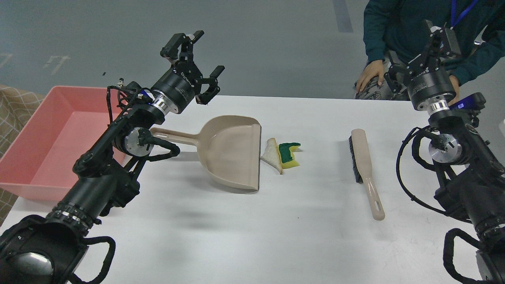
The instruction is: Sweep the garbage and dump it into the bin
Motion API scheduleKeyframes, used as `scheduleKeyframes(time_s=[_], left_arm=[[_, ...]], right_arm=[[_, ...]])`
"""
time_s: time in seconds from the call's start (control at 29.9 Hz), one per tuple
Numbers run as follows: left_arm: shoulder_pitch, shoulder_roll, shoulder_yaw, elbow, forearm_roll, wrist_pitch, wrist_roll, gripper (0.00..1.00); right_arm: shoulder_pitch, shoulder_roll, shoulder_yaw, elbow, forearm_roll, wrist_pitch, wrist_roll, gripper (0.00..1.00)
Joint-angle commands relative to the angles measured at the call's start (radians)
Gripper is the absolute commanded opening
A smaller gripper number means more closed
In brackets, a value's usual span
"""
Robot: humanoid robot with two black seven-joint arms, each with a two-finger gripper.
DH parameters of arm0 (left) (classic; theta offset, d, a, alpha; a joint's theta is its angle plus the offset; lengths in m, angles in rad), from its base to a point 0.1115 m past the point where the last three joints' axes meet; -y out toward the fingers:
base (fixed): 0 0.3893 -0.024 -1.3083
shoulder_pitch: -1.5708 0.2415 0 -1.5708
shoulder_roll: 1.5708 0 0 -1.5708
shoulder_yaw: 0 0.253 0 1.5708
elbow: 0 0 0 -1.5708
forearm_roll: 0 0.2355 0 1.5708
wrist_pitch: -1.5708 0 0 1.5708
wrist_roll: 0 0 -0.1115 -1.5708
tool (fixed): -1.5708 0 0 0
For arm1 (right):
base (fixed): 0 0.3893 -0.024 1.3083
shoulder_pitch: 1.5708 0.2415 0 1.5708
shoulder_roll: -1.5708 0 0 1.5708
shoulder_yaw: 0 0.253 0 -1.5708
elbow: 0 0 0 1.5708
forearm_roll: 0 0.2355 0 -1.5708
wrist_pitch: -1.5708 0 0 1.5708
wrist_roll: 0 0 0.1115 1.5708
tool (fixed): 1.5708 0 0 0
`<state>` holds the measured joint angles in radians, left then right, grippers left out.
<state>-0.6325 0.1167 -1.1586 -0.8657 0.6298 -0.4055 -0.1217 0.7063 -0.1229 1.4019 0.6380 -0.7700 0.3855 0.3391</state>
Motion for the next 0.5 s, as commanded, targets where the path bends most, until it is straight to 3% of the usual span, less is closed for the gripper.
scheduleKeyframes(time_s=[0.0,0.33,0.47], left_arm=[[0.002,-0.006,0.000,0.001,0.007,0.002,-0.001,0.98],[0.007,-0.003,-0.003,0.001,-0.007,0.007,0.000,0.99],[-0.012,0.006,-0.001,0.005,-0.010,0.004,-0.001,0.99]], right_arm=[[-0.001,0.000,0.003,0.000,0.000,0.001,0.000,1.00],[0.001,0.002,0.002,0.026,0.003,-0.005,0.000,1.00],[0.013,-0.001,0.003,0.022,0.005,-0.069,0.000,1.00]])
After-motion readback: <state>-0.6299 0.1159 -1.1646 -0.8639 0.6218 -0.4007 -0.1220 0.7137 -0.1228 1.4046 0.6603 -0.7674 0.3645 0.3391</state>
